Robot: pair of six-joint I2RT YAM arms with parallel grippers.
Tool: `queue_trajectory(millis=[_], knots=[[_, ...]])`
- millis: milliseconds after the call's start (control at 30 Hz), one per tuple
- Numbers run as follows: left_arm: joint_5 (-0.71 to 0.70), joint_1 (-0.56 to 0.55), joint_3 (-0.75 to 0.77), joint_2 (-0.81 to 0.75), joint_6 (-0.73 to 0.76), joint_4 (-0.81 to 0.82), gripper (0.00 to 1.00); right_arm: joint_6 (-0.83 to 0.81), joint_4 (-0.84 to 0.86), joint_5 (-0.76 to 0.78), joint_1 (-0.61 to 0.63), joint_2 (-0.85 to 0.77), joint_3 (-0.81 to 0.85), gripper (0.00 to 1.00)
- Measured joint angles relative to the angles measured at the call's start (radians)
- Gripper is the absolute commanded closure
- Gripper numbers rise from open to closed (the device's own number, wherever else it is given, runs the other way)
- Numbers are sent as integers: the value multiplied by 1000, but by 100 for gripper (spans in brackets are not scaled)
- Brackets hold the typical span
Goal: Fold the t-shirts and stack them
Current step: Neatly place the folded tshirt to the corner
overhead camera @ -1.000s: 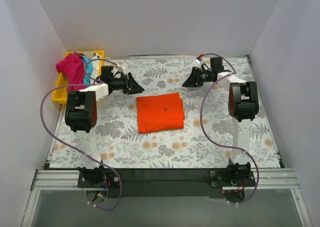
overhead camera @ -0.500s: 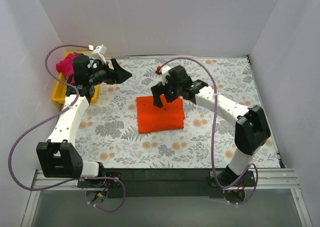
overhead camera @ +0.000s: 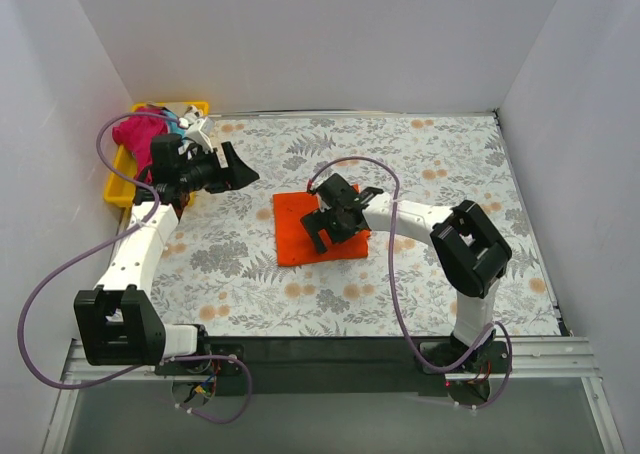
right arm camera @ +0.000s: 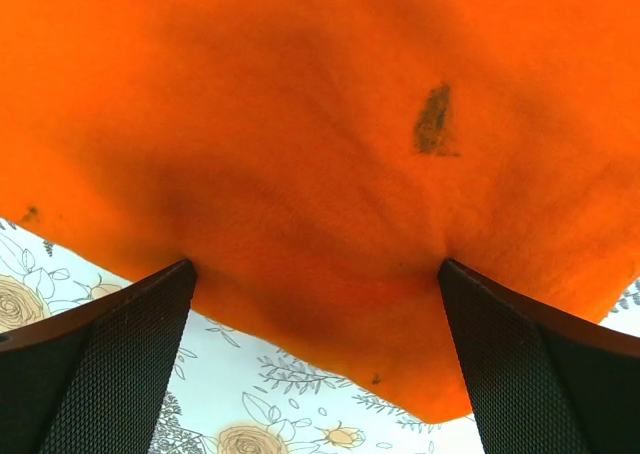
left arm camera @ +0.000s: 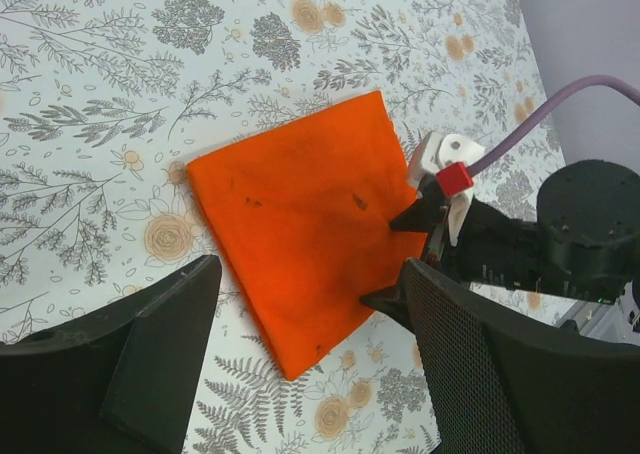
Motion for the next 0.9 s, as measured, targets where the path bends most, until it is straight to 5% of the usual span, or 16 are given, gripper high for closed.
queue_trajectory(millis=[667,900], knots=[[-4,0,0,74,24,-11,30,-325,17,-87,-555,-51,-101,2],[-6,0,36,104,25,-33,29,-412,-43,-63,-798,55,39,2]])
